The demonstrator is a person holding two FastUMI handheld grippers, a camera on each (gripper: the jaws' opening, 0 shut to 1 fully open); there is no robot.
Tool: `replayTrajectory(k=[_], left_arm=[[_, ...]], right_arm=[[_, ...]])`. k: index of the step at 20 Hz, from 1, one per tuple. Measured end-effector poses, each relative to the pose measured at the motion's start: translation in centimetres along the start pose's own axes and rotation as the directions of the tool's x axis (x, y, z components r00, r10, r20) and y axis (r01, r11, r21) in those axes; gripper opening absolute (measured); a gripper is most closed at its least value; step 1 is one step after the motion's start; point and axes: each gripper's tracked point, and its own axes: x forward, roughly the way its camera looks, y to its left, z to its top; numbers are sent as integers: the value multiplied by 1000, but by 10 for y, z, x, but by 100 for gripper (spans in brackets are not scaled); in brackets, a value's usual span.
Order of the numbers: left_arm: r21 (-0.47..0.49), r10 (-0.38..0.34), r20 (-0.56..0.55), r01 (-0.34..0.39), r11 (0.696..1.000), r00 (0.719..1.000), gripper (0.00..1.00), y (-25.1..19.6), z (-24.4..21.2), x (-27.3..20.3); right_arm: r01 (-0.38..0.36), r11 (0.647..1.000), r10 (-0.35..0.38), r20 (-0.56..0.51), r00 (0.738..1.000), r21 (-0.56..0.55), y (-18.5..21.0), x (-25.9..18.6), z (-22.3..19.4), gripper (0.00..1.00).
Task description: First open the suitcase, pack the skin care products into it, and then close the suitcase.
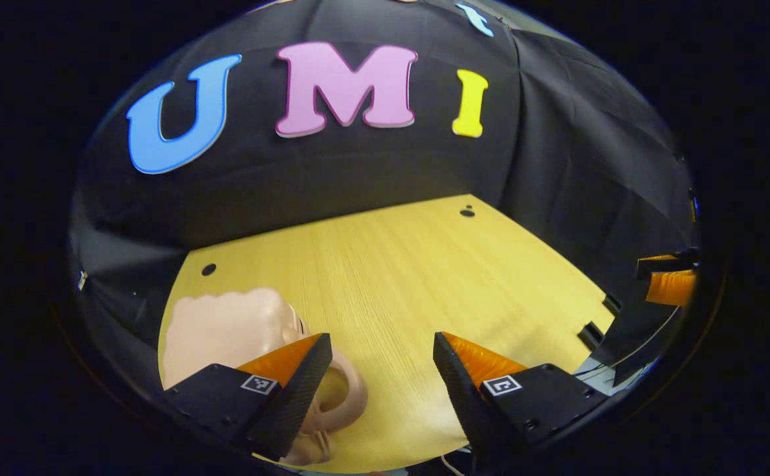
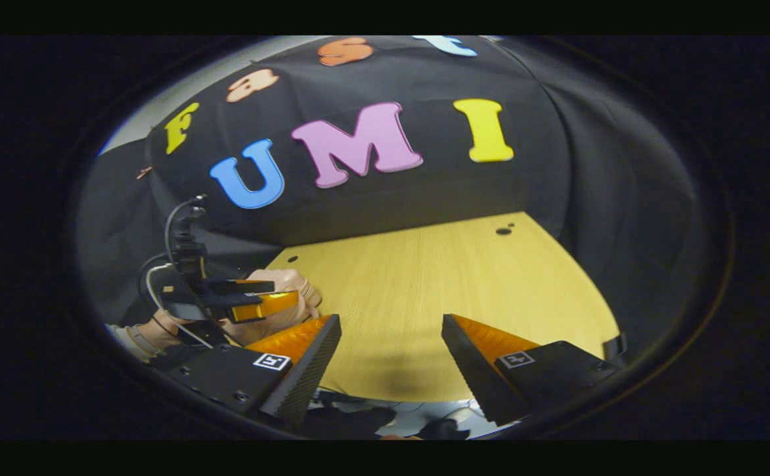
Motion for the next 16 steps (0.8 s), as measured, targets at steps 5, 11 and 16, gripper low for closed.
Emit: replayTrajectory(k=[5, 11, 16], left_arm=[[-90, 157, 216, -140, 986, 964, 96, -22, 54, -62], [-88, 231, 400, -214, 973, 887, 96, -53, 102, -141], [-72, 188, 483, -176, 982, 855, 98, -56, 132, -173]], right_arm=[[-35, 971, 86, 212, 973, -237, 10, -30, 74, 98], [-66, 948, 182, 362, 914, -311, 38, -54, 121, 98], [-3, 962, 137, 469, 873, -274, 43, -65, 153, 98]])
